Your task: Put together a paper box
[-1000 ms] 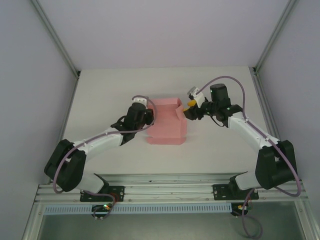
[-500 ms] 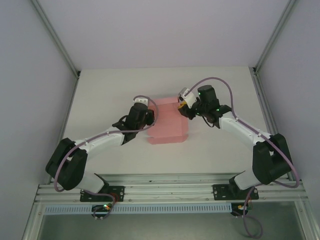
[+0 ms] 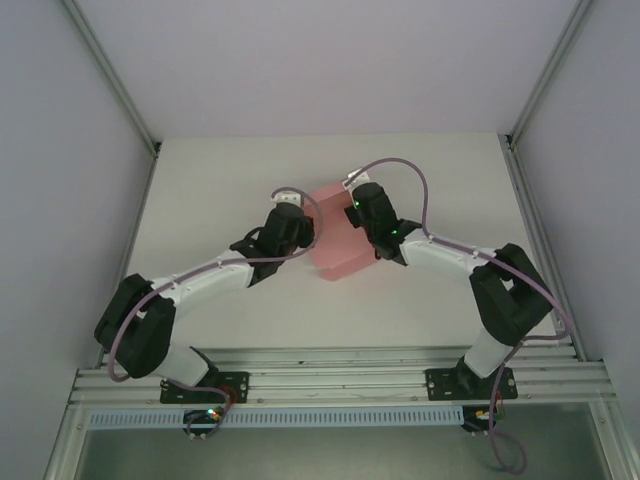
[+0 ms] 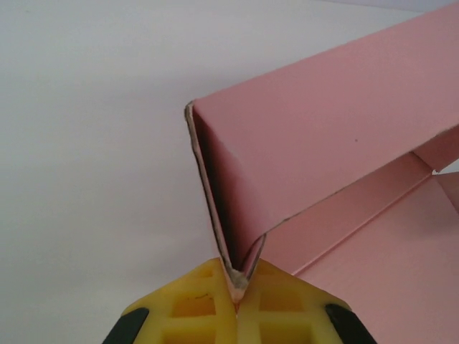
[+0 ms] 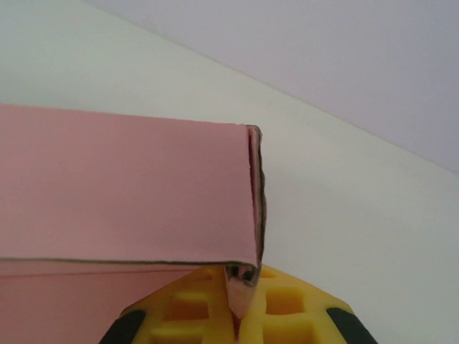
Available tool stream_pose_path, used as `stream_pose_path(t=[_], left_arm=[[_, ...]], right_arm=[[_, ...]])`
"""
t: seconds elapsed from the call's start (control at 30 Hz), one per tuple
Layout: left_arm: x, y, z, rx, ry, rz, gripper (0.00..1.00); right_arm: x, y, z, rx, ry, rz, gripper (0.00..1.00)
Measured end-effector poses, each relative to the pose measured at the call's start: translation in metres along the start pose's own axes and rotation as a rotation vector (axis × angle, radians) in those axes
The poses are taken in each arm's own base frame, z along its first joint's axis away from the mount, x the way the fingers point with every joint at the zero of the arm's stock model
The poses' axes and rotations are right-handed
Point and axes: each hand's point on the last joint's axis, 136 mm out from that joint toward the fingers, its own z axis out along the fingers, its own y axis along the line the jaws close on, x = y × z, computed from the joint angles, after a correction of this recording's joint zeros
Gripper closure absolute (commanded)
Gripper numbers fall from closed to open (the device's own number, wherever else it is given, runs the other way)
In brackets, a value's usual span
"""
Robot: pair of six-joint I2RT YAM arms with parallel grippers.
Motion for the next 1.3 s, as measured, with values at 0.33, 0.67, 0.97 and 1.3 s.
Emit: stream_pose_path(t=[0.33, 0.67, 0.97, 1.3], left_arm=[[-0.027, 0.008, -0.001, -0.219, -0.028, -0.196, 1.0], [-0.026, 0.025, 0.002, -0.4, -0.01, -0.357, 1.0], [-0.024, 0.02, 0.008, -0.358, -0.008, -0.251, 1.0], [-0.02, 0.021, 0.01, -0.282, -0.003, -0.15, 1.0]], right_arm=[[-0.018, -0.013, -0.009, 0.202, -0.043, 0.064, 1.0], [-0.015, -0.005, -0.012, 0.193, -0.043, 0.055, 1.0], [-0.004, 0.001, -0.01, 0.111, -0.02, 0.14, 0.76], [0.023, -0.001, -0.018, -0.101, -0.015, 0.13, 0.05]])
